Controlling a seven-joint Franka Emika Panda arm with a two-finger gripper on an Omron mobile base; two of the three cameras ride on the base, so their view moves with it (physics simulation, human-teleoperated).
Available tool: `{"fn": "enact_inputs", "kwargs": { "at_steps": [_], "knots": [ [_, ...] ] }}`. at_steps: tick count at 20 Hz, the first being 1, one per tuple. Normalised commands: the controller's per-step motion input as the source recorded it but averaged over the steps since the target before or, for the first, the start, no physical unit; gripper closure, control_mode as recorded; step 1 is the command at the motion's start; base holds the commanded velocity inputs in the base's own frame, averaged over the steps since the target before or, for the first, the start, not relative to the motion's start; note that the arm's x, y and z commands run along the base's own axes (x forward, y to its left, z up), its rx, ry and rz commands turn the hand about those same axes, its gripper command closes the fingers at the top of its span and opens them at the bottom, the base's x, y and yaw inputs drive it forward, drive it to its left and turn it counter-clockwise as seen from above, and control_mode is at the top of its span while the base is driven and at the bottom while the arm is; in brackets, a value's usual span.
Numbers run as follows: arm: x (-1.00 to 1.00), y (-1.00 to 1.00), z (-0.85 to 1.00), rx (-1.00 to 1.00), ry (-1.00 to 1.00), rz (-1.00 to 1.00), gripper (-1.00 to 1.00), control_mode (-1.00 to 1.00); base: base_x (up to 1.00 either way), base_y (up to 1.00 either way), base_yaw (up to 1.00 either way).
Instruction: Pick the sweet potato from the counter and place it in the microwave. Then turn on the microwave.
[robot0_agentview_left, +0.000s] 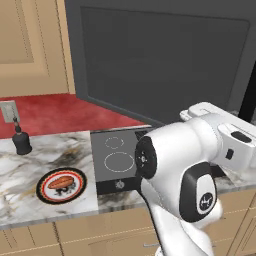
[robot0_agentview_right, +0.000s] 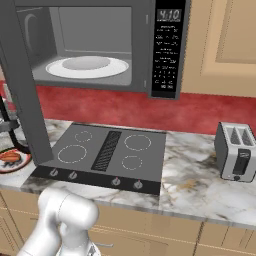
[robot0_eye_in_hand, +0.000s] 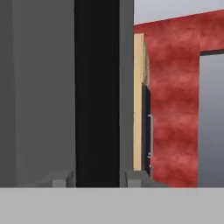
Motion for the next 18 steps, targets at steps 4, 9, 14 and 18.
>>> {"fn": "enact_inputs", "kwargs": {
  "at_steps": [4, 9, 14, 18],
  "knots": [
    [-0.24, 0.33, 0.01, -0.14, -0.06, -0.14, -1.00, -1.00, 0.00, 0.00, 0.00],
    [-0.04, 0.07, 0.08, -0.08, -0.04, -0.06, -1.00, -1.00, 0.00, 0.00, 0.00],
    [0.00, 0.22, 0.17, -0.03, -0.04, 0.00, -1.00, -1.00, 0.00, 0.00, 0.00],
    [-0.18, 0.35, 0.08, 0.00, -0.05, 0.10, -1.00, -1.00, 0.00, 0.00, 0.00]
  ]
}}
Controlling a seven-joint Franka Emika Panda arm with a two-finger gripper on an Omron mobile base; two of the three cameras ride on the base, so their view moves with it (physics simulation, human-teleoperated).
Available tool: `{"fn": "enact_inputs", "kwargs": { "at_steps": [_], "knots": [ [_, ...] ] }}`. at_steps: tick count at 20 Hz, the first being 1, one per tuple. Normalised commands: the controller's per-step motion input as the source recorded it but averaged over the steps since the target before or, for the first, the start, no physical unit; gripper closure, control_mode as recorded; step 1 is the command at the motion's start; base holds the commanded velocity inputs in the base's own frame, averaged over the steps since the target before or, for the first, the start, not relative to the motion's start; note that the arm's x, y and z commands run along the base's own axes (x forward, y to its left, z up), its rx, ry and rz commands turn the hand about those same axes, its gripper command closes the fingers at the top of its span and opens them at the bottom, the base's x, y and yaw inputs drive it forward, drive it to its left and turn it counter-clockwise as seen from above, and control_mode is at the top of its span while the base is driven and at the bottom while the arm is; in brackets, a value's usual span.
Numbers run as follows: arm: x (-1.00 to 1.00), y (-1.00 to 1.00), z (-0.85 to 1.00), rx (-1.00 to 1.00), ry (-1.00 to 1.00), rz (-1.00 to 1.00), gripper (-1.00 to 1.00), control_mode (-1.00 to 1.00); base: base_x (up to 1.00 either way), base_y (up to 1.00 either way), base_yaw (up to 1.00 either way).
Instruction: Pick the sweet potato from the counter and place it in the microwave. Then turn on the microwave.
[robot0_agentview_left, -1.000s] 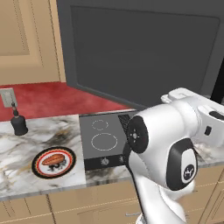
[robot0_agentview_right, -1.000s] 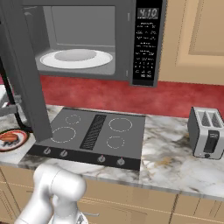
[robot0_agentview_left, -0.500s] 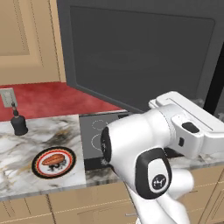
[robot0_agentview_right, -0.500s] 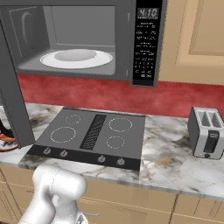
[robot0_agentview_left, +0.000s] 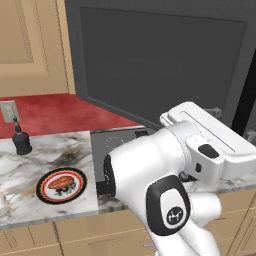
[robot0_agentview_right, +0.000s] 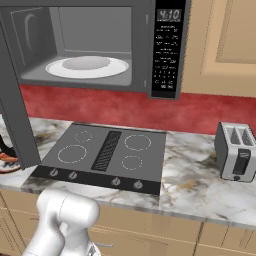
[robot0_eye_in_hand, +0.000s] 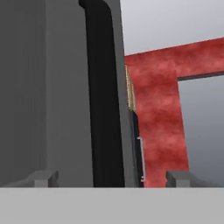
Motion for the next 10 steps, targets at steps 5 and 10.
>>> {"fn": "enact_inputs", "kwargs": {
  "at_steps": [5, 10],
  "knots": [
    [-0.76, 0.07, 0.15, 0.00, -0.02, 0.12, -1.00, -1.00, 0.00, 0.00, 0.00],
    [-0.80, -0.45, 0.08, 0.08, 0.06, 0.10, -1.00, -1.00, 0.00, 0.00, 0.00]
  ]
}}
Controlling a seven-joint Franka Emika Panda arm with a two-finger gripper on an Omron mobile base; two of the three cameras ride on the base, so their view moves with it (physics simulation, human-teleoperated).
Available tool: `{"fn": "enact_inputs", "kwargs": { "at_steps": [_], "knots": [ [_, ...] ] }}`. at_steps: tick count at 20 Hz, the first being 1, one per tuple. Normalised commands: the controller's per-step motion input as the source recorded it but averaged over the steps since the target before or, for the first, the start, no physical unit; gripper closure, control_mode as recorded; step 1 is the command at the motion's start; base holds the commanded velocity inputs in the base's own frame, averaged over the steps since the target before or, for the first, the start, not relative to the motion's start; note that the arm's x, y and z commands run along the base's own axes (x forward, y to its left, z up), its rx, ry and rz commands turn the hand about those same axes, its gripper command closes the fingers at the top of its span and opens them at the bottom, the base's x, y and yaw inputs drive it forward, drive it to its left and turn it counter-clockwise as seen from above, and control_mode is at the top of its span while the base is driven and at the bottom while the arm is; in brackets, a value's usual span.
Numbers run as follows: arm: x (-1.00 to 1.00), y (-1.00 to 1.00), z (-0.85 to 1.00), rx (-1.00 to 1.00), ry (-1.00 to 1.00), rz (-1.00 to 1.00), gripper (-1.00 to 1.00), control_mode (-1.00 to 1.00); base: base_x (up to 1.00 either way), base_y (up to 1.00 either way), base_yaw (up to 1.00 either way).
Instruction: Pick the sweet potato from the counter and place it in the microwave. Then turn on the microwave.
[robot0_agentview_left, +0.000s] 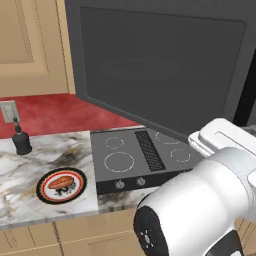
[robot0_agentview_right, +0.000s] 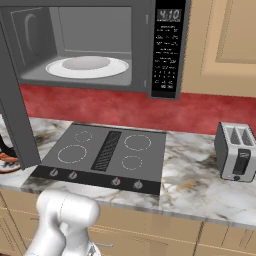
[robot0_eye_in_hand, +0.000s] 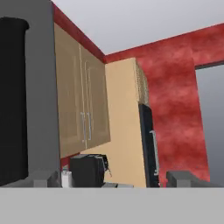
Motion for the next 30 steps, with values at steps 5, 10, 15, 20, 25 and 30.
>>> {"fn": "enact_inputs", "kwargs": {
  "at_steps": [5, 10, 15, 20, 25, 30],
  "knots": [
    [-0.23, -0.71, 0.14, 0.23, 0.24, 0.13, -1.00, -1.00, 0.00, 0.00, 0.00],
    [-0.08, -0.66, 0.03, 0.28, 0.24, 0.21, -1.00, -1.00, 0.00, 0.00, 0.00],
    [-0.04, -0.52, 0.00, 0.37, 0.12, 0.29, -1.00, -1.00, 0.00, 0.00, 0.00],
    [0.37, -0.41, 0.00, 0.49, 0.02, 0.35, -1.00, -1.00, 0.00, 0.00, 0.00],
    [0.76, -0.32, 0.00, 0.55, 0.00, 0.41, -1.00, -1.00, 0.00, 0.00, 0.00],
    [0.72, -0.14, -0.17, 0.57, 0.00, 0.40, -1.00, -1.00, 0.00, 0.00, 0.00]
  ]
}}
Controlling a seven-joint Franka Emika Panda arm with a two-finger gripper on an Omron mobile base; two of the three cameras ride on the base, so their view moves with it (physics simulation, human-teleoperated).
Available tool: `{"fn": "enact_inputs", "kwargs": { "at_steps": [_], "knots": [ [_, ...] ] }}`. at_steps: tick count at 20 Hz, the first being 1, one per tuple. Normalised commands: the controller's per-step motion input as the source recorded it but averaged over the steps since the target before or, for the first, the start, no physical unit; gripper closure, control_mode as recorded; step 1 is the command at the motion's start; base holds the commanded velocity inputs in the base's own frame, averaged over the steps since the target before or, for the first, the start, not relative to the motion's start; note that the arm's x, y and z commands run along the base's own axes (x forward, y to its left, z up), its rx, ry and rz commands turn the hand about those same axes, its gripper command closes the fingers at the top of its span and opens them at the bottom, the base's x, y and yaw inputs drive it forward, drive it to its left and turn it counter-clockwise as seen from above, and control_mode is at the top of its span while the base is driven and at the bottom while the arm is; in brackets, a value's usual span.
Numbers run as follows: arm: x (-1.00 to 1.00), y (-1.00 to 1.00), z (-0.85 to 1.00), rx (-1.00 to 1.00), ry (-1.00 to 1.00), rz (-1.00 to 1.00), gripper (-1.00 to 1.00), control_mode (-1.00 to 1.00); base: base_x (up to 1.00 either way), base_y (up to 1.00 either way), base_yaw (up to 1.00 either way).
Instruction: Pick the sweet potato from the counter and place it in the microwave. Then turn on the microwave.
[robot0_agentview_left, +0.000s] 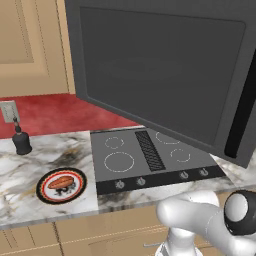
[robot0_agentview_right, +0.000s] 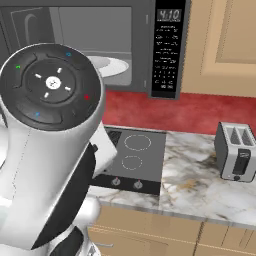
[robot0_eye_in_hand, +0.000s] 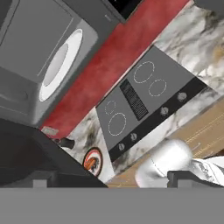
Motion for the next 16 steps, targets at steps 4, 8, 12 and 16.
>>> {"fn": "enact_inputs", "kwargs": {
  "at_steps": [4, 8, 12, 16],
  "knots": [
    [0.71, 0.00, -0.41, 0.54, 0.00, 0.35, -1.00, -1.00, 0.00, 0.00, 0.00],
    [0.80, 0.00, -0.39, 0.48, 0.00, 0.31, -1.00, -1.00, 0.00, 0.00, 0.00],
    [0.82, 0.00, -0.36, 0.41, 0.00, 0.28, -1.00, -1.00, 0.00, 0.00, 0.00],
    [0.56, 0.06, -0.49, 0.37, 0.00, 0.25, -1.00, -1.00, 0.00, 0.00, 0.00]
  ]
}}
